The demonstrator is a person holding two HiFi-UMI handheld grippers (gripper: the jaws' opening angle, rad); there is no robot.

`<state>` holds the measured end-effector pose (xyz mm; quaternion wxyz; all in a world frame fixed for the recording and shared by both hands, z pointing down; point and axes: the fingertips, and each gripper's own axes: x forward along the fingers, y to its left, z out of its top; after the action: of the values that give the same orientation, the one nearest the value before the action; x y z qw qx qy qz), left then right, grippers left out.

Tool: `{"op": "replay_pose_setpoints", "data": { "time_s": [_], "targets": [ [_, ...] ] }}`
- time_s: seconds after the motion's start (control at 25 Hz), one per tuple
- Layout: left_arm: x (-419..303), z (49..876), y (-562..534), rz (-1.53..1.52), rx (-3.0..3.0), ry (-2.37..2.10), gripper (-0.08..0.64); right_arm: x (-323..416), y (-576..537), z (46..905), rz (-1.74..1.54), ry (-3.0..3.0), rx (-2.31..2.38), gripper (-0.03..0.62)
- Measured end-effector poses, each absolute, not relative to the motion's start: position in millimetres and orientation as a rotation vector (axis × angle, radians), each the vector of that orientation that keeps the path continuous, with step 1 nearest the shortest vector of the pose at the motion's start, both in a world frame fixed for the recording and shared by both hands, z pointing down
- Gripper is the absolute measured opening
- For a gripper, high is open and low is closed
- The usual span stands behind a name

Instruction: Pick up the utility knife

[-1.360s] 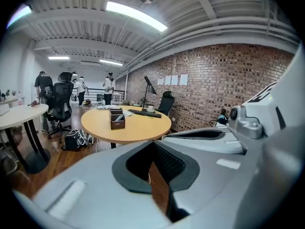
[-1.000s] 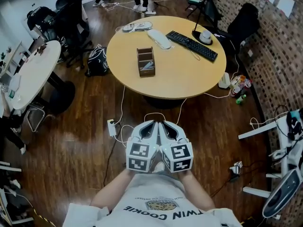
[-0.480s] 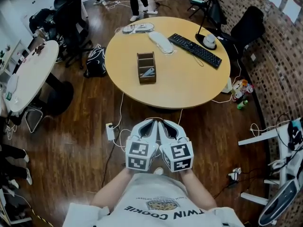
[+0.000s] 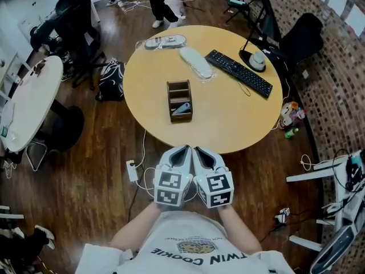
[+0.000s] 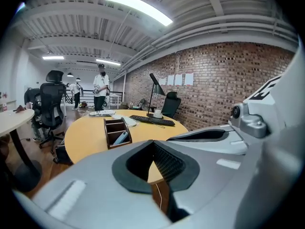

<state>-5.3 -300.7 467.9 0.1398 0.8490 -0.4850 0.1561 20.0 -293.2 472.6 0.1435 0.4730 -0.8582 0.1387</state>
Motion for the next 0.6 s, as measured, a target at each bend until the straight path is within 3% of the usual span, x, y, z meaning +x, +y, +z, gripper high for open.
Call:
{"op": "replay_pose_setpoints", "data": {
  "time_s": [0.6],
  "targets": [
    [-46.2,482.1,-405.9,0.49,2.559,-1.284,0.014,-11.8,-391.2,482.1,0.427,-2.347,1.537,0.015]
  ]
}}
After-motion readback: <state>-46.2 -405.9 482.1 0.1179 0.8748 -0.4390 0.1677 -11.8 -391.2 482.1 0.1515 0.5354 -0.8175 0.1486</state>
